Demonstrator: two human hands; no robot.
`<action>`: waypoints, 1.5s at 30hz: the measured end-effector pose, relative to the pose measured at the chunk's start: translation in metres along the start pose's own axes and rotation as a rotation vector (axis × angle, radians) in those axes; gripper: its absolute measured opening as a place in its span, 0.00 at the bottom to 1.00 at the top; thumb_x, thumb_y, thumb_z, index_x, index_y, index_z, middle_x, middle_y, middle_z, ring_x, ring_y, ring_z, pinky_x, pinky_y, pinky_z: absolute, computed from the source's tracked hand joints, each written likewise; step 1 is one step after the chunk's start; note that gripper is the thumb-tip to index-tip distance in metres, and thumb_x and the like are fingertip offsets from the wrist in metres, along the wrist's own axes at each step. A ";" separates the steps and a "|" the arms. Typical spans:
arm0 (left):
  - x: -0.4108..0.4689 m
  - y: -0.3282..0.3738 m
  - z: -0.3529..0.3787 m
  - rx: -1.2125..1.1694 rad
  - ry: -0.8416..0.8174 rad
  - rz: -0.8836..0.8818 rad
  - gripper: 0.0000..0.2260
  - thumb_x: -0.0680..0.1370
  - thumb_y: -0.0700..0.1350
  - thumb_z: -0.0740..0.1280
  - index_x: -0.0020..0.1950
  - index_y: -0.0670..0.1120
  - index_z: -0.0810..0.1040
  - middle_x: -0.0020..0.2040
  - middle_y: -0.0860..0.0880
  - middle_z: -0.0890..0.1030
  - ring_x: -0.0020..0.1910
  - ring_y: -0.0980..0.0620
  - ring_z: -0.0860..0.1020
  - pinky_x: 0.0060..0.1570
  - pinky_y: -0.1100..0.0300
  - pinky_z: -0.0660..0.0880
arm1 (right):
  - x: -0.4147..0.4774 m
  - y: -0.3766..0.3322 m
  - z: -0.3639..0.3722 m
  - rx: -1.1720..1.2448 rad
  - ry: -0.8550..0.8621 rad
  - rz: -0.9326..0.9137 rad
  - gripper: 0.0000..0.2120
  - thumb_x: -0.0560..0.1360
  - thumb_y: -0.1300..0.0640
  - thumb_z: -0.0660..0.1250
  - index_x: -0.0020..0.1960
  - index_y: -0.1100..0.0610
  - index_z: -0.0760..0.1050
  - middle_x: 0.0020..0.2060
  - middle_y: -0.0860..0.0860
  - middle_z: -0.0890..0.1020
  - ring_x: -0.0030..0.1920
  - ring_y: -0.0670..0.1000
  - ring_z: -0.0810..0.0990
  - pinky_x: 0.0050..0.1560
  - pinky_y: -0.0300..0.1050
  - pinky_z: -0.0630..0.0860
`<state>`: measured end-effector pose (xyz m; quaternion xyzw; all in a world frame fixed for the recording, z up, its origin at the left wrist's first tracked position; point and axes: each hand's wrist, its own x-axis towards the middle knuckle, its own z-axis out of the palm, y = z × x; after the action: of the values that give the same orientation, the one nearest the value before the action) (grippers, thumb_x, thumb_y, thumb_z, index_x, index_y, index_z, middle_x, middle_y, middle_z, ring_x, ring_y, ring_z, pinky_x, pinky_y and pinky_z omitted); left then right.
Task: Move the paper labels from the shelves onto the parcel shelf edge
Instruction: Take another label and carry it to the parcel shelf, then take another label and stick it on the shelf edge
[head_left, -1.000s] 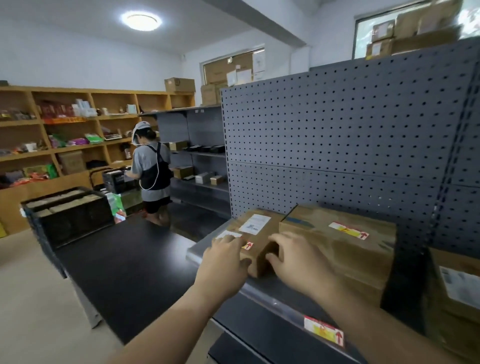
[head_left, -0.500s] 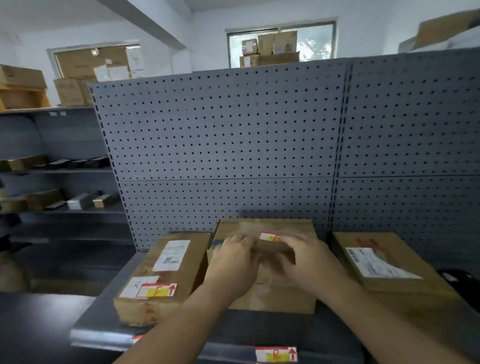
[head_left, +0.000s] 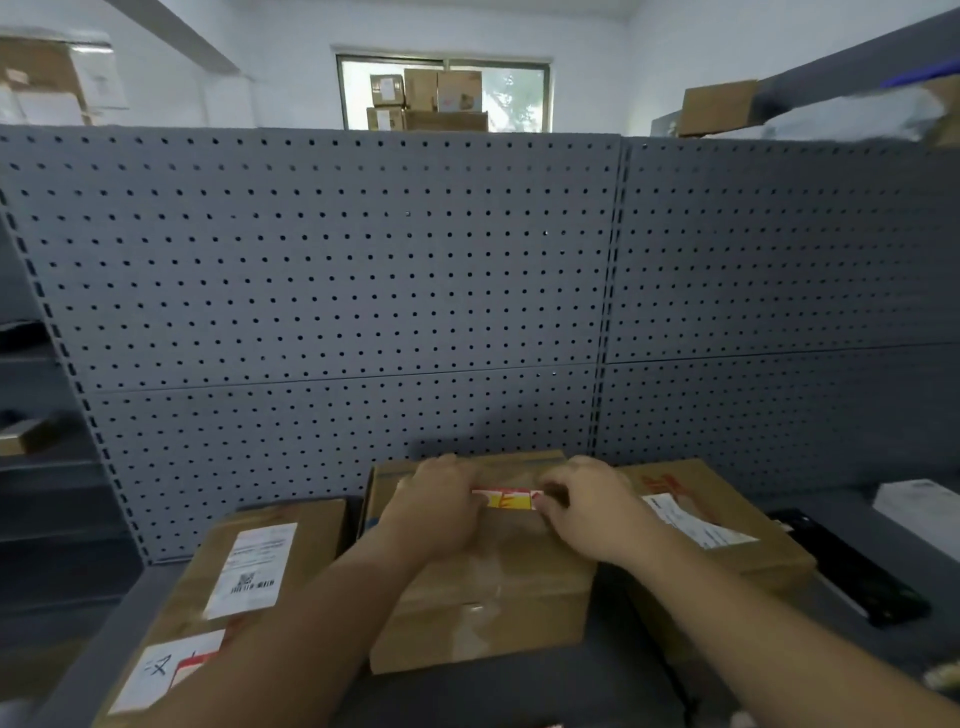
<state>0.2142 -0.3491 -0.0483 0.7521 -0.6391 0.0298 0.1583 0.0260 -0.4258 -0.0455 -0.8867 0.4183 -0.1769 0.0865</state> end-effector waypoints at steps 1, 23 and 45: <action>0.003 -0.002 -0.001 0.002 -0.027 -0.004 0.10 0.81 0.52 0.60 0.60 0.51 0.74 0.52 0.50 0.72 0.56 0.46 0.72 0.54 0.48 0.72 | 0.004 0.001 -0.001 -0.012 -0.036 0.010 0.15 0.78 0.41 0.62 0.60 0.45 0.78 0.53 0.49 0.76 0.56 0.53 0.74 0.59 0.54 0.72; -0.006 0.006 -0.003 -0.247 0.083 -0.102 0.12 0.80 0.43 0.62 0.63 0.53 0.71 0.57 0.52 0.76 0.52 0.51 0.75 0.53 0.51 0.76 | 0.001 0.000 -0.012 0.323 0.111 -0.004 0.05 0.75 0.54 0.70 0.44 0.45 0.77 0.39 0.41 0.80 0.40 0.39 0.78 0.35 0.30 0.72; -0.043 0.315 0.059 -0.392 -0.035 0.767 0.27 0.76 0.56 0.67 0.72 0.51 0.66 0.68 0.53 0.71 0.66 0.52 0.68 0.65 0.56 0.67 | -0.335 0.123 -0.141 0.110 0.702 0.871 0.08 0.74 0.56 0.72 0.40 0.46 0.77 0.34 0.43 0.81 0.35 0.38 0.78 0.32 0.29 0.71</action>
<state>-0.1083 -0.3658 -0.0519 0.4160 -0.8687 -0.0481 0.2647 -0.3129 -0.2455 -0.0336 -0.5142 0.7395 -0.4311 0.0533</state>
